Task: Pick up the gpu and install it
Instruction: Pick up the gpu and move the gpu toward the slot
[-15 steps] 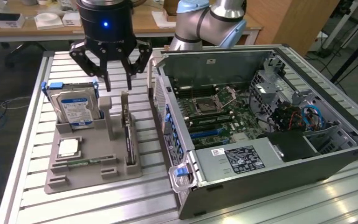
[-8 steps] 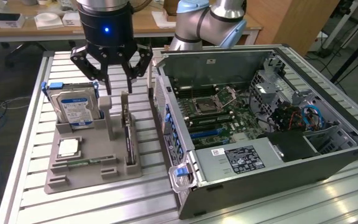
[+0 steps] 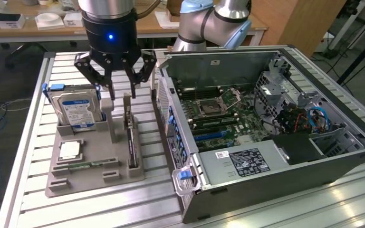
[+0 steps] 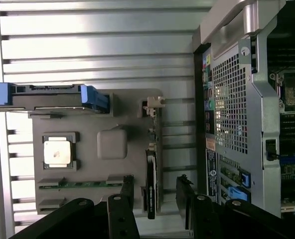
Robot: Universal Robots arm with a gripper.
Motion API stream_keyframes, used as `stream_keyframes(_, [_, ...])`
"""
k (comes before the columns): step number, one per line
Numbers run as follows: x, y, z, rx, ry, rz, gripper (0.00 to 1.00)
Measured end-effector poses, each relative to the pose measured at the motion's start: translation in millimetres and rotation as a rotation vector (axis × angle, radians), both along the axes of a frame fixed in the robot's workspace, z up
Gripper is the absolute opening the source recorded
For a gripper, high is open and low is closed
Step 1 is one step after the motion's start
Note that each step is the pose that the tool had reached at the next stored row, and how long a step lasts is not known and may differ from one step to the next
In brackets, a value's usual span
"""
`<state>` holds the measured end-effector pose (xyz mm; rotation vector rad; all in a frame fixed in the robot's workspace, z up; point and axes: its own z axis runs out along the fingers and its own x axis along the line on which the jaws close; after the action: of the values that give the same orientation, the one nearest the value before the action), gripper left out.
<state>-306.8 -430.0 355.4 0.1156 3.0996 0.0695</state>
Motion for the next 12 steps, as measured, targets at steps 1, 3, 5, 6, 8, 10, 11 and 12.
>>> stream_keyframes(1, [0.2, -0.1, -1.1, 0.0001, 0.0, 0.0, 0.47])
stream_keyframes(3, [0.6, -0.4, -3.3, 0.0, 0.0, 0.0, 0.47])
stream_keyframes(5, [1.0, -0.6, -5.9, -0.0001, 0.0001, 0.0, 0.47])
stream_keyframes(6, [1.2, -0.6, -7.4, 0.0, 0.0001, 0.0, 0.47])
stream_keyframes(8, [1.4, -0.7, -10.2, 0.0001, 0.0, 0.0, 0.47])
stream_keyframes(10, [1.5, -0.7, -12.9, 0.0, 0.0, 0.0, 0.47])
stream_keyframes(11, [1.5, -0.7, -14.3, 0.0001, 0.0, 0.0, 0.47])
stream_keyframes(12, [1.5, -0.7, -15.9, 0.0001, 0.0, 0.0, 0.47])
